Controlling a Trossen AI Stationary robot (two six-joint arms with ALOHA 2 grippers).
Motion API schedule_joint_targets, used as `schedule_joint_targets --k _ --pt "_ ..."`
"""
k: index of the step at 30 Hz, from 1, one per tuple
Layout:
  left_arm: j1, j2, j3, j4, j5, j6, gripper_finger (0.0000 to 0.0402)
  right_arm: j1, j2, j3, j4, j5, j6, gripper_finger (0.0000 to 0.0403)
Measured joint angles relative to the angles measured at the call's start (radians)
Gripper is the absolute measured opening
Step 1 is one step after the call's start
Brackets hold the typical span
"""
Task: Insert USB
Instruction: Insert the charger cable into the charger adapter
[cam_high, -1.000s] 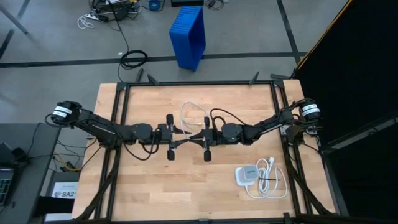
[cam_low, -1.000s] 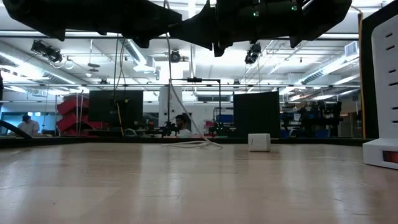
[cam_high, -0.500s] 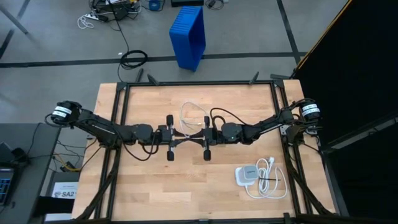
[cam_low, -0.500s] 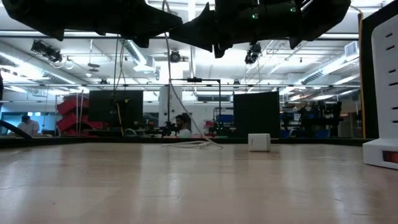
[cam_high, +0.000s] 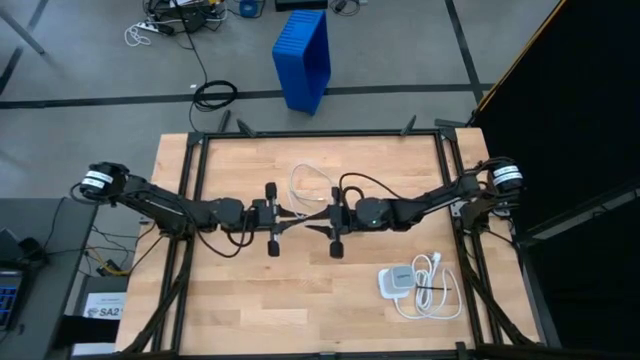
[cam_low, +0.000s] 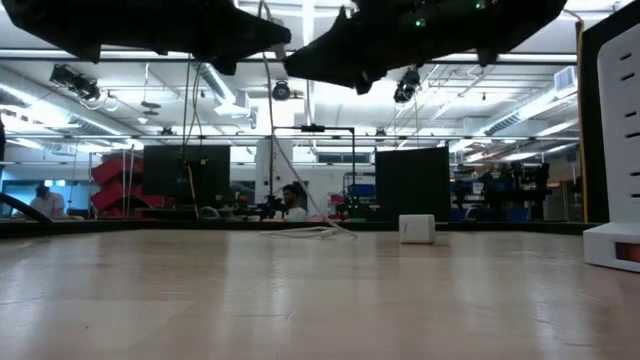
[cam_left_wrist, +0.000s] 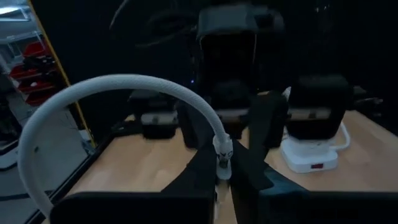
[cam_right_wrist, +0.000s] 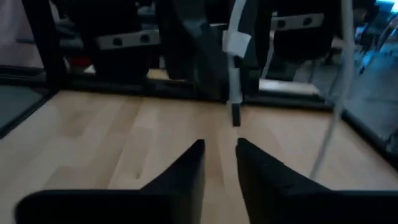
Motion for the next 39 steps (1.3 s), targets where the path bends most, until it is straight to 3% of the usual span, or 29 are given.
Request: schedule_joint_targets --k 9,18,31,39 --pt "0.000 -0.010 0.000 -0.023 -0.001 -0.007 0.0003 -0.039 -0.116 0.000 -0.455 0.161 0.181 0.0171" --pt "0.000 -0.010 -0.001 -0.048 -0.001 -0.009 0.0003 -0.170 -0.100 0.032 -0.863 -0.129 0.310 0.0231" --pt "0.000 -0.010 -0.001 -0.071 0.000 -0.025 0.0005 -0.175 -0.071 0.033 -0.882 -0.162 0.265 0.0292" --pt "0.000 -0.010 -0.001 -0.087 0.000 -0.026 0.0006 -0.165 0.051 0.033 -0.864 -0.145 0.241 0.0316"
